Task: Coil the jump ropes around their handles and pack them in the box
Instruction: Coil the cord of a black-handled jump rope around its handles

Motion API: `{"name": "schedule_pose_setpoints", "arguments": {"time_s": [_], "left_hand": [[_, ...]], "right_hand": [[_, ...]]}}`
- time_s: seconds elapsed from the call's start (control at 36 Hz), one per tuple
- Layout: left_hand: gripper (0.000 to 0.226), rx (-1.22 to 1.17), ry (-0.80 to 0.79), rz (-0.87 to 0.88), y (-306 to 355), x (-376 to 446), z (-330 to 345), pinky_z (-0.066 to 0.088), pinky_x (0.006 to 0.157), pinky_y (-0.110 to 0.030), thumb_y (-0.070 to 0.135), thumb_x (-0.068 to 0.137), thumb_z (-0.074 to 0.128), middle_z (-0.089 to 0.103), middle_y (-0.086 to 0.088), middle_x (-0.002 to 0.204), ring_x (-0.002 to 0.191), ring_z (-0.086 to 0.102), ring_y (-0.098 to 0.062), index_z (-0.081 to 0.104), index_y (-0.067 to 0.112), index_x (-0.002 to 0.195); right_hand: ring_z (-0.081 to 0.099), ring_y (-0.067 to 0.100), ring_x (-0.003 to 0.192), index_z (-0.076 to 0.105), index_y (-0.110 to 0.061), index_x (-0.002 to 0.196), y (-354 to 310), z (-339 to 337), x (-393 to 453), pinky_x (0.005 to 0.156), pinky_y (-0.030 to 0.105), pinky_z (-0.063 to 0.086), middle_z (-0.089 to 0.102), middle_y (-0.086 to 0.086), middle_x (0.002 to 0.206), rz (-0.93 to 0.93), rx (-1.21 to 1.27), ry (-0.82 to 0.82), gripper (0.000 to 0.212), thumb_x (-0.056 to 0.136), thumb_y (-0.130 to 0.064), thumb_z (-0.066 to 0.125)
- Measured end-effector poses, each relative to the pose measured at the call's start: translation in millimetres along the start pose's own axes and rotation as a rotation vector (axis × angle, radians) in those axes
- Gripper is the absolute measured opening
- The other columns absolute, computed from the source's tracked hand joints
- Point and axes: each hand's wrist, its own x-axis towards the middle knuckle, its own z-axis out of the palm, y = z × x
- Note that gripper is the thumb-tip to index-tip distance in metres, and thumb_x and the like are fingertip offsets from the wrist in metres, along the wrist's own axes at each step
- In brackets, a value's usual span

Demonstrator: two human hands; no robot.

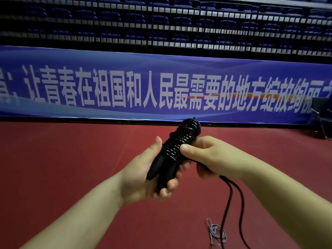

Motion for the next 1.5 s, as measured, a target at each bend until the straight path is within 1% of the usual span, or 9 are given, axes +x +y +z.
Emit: {"name": "schedule_pose_setpoints", "arguments": {"time_s": [0.11,0.39,0.56,0.69,0.83,0.97,1.14,1.33,1.5], "left_hand": [[0.081,0.357,0.187,-0.005,1,-3,-6,0.032,0.046,-0.025,0.078,0.069,0.021,0.058,-0.008,0.065,0.050,0.050,-0.018,0.062,0.011,0.090],[0.074,0.680,0.426,0.153,4,5,-4,0.039,0.050,-0.020,0.071,0.074,0.020,0.060,-0.006,0.061,0.051,0.051,-0.016,0.061,0.010,0.074],[0.084,0.966,0.533,0.216,6,9,-8,0.036,0.059,-0.028,0.086,0.074,0.018,0.052,0.008,0.055,0.052,0.046,-0.010,0.058,0.012,0.072],[0.076,1.156,0.640,0.240,4,8,-7,0.046,0.072,-0.037,0.088,0.059,0.020,0.059,0.010,0.078,0.074,0.056,-0.011,0.056,0.028,0.089],[0.057,1.160,0.690,0.314,4,9,6,0.043,0.072,-0.029,0.078,0.069,0.036,0.058,0.012,0.088,0.082,0.054,-0.003,0.052,0.031,0.097],[0.047,1.136,0.708,0.312,6,7,14,0.042,0.068,-0.025,0.068,0.067,0.049,0.054,0.014,0.091,0.083,0.051,0.000,0.047,0.033,0.098],[0.054,0.937,0.542,0.222,16,2,17,0.047,0.067,-0.030,0.069,0.056,0.064,0.061,0.013,0.076,0.066,0.057,-0.005,0.056,0.031,0.093],[0.047,0.540,0.169,0.145,6,-3,18,0.043,0.058,-0.025,0.065,0.056,0.064,0.058,0.004,0.061,0.056,0.051,-0.014,0.063,0.019,0.068],[0.061,-0.006,-0.421,0.002,-17,-2,16,0.050,0.082,-0.039,0.064,0.082,0.055,0.070,-0.008,0.095,0.081,0.067,-0.019,0.066,0.010,0.109]], "right_hand": [[0.046,0.007,0.038,0.064,-0.009,0.075,10,0,2,0.042,0.020,0.033,0.062,-0.001,0.061,0.108,-0.129,0.046,0.052,0.073,-0.061,0.056],[0.042,0.011,0.040,0.060,-0.011,0.067,23,10,4,0.042,0.016,0.034,0.055,-0.001,0.049,0.104,-0.183,0.185,0.045,0.094,-0.045,0.051],[0.038,0.006,0.039,0.061,-0.010,0.071,30,11,4,0.044,0.017,0.032,0.049,-0.006,0.045,0.073,-0.183,0.191,0.038,0.097,-0.035,0.051],[0.032,0.008,0.043,0.060,0.006,0.091,34,15,5,0.041,0.018,0.025,0.043,-0.002,0.057,0.107,0.192,0.107,0.050,0.088,-0.043,0.063],[0.029,0.009,0.043,0.061,-0.024,0.065,26,15,6,0.043,0.022,0.020,0.041,-0.003,0.057,0.108,0.372,0.162,0.041,0.074,-0.064,0.061],[0.025,0.009,0.041,0.055,-0.025,0.054,20,14,7,0.040,0.019,0.020,0.038,-0.002,0.054,0.034,0.417,0.235,0.027,0.072,-0.045,0.057],[0.025,0.007,0.037,0.046,-0.025,0.042,21,16,6,0.041,0.018,0.018,0.036,-0.006,0.048,-0.025,0.383,0.253,0.026,0.063,-0.038,0.054],[0.025,0.006,0.036,0.038,-0.014,0.063,29,24,5,0.038,0.016,0.018,0.036,-0.004,0.043,-0.086,0.642,0.247,0.031,0.053,-0.040,0.052],[0.034,0.009,0.035,0.058,-0.019,0.054,30,25,2,0.038,0.015,0.023,0.044,-0.001,0.046,-0.249,0.763,0.137,0.021,0.048,-0.038,0.053]]}}
